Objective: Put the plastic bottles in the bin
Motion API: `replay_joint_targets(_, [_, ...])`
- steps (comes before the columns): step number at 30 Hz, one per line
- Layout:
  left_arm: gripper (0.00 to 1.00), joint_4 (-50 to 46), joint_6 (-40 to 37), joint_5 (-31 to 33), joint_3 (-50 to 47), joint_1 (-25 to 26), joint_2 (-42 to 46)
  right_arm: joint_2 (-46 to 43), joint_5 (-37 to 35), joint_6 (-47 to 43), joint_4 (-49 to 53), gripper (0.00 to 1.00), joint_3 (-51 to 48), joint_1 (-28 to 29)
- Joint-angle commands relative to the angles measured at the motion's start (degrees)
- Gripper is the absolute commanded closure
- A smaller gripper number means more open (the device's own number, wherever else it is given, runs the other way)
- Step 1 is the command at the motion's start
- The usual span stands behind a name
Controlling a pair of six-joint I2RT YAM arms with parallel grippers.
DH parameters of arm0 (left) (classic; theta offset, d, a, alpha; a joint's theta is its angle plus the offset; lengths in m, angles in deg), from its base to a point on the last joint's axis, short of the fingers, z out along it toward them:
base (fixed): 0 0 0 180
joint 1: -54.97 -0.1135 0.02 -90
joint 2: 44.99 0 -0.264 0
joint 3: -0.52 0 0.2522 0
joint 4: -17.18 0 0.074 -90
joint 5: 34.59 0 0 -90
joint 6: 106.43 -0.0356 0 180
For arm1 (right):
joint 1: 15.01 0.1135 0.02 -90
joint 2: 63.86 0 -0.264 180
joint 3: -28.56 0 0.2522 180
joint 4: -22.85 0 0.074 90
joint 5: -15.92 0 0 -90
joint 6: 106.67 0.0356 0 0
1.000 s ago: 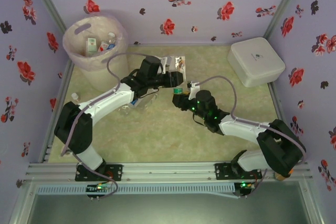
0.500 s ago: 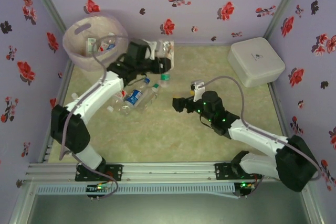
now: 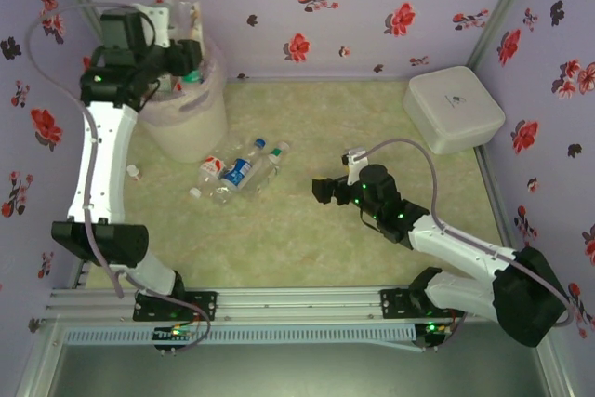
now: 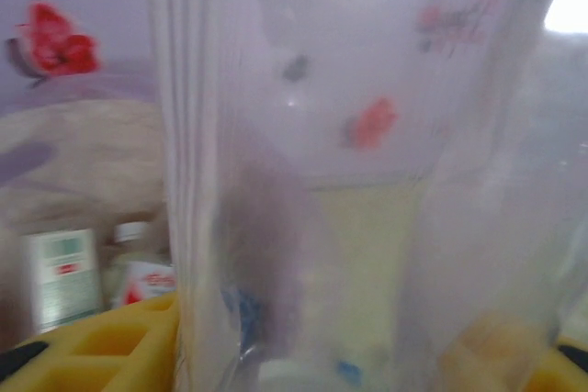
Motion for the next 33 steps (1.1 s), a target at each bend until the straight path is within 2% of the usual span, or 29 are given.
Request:
replay_joint_targets(1, [0.9, -8.67, -3.83, 1.25, 6.28, -3.49, -7.42, -0.02, -0.31, -0.46, 0.57, 0.01, -0.18, -0.31])
replay_joint_targets(10, [0.96, -20.09, -11.2, 2.94, 17.64, -5.41, -23.16, -1.35, -1.86, -0.62, 2.9, 0.01, -0.66, -0.31])
replay_joint_targets(12, [1.0, -21.16, -11.63, 2.87, 17.42, -5.39, -24.83, -1.39, -2.08, -0.62, 2.99, 0.01, -0.65, -0.36])
replay_joint_targets(20, [0.98, -19.23, -10.66, 1.11, 11.15, -5.36, -29.13, 0.41, -1.98, -0.89, 3.78, 0.01, 0.65, -0.3])
replay_joint_targets(23, [0.5, -16.95, -9.79, -1.57, 8.89, -5.35, -28.86, 0.85, -1.88, -0.81, 3.94, 0.01, 1.16, -0.3])
replay_joint_targets(24, [0.4, -16.07, -9.43, -2.08, 8.24, -5.27, -28.42, 1.01, -1.87, -0.66, 4.0, 0.01, 1.34, -0.31])
replay_joint_targets(29, [0.12, -14.78, -9.05, -2.15, 8.73, -5.26, -25.79, 1.66, -1.69, 0.15, 4.87, 0.01, 2.31, -0.3])
replay_joint_targets(32, [0.0, -15.28, -9.4, -2.16, 10.43, -5.29, -23.93, 2.64, -1.78, 0.84, 5.78, 0.01, 3.38, -0.31])
replay_joint_targets(33, [0.0, -15.46, -9.48, -2.03, 10.97, -5.27, -23.22, 3.11, -1.87, 1.31, 6.1, 0.01, 3.91, -0.35])
